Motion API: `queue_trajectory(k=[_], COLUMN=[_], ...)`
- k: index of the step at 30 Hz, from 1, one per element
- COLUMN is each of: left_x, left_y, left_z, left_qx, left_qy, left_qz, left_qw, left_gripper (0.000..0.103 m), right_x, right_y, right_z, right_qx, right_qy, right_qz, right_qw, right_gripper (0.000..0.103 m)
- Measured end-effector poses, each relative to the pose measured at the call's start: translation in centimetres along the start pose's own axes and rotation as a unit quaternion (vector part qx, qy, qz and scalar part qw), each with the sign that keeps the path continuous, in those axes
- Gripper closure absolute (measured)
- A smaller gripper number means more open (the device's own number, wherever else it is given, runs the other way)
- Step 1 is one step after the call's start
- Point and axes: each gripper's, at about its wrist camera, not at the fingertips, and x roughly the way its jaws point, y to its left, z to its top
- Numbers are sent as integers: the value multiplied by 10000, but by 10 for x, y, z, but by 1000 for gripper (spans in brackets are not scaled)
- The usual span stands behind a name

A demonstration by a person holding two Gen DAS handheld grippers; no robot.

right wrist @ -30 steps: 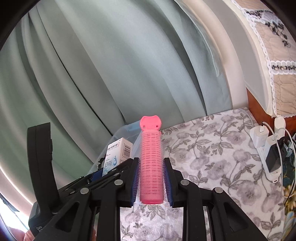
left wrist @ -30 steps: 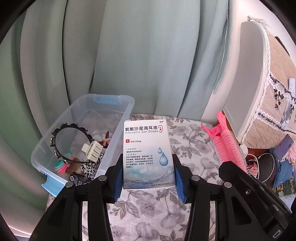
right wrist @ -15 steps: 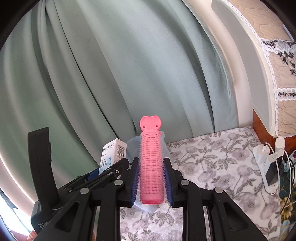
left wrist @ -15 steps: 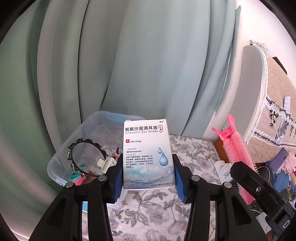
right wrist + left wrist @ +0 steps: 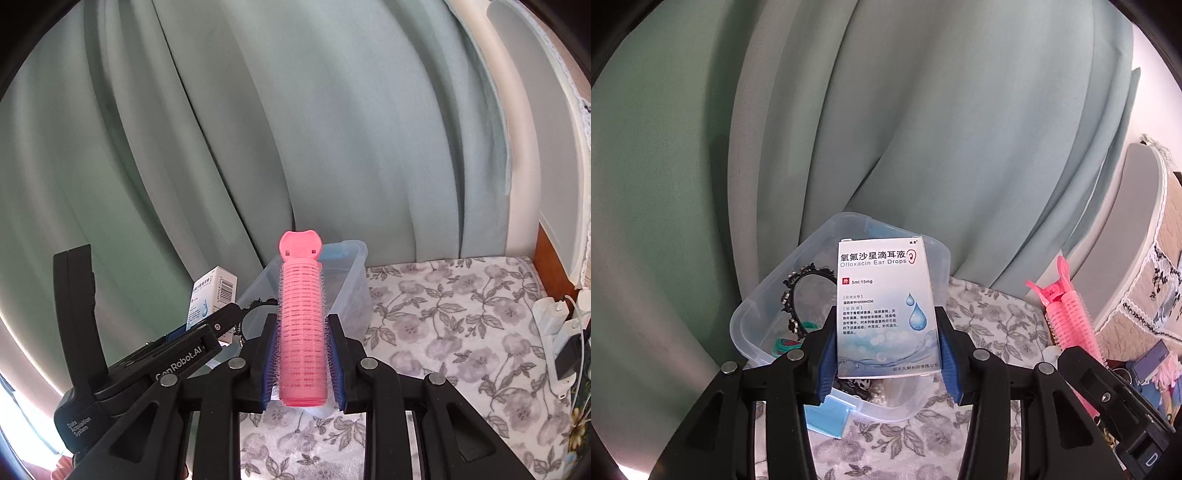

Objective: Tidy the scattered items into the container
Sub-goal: 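Lift the box and curler with both tools and carry them over the bin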

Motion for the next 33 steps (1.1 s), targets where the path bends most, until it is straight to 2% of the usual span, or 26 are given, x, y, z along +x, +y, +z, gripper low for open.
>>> queue_trajectory(k=[13, 31, 33], left_x=[24, 68, 73], left_y=[59, 85, 78], left_z=[-3, -15, -12], left_qx=[-556, -783, -777], left_qy=[245, 681, 716], left_qz=[196, 280, 282], left_qw=[9980, 9942, 9940], left_gripper=[54, 54, 54], right_x=[58, 108, 113], right_y=[33, 31, 30], right_z=[-13, -25, -26], right_qx=[-309, -269, -250], right_qy=[618, 1210, 1261], right_qz=[42, 31, 33], right_qw=[9976, 9923, 9917], right_gripper=[76, 76, 76])
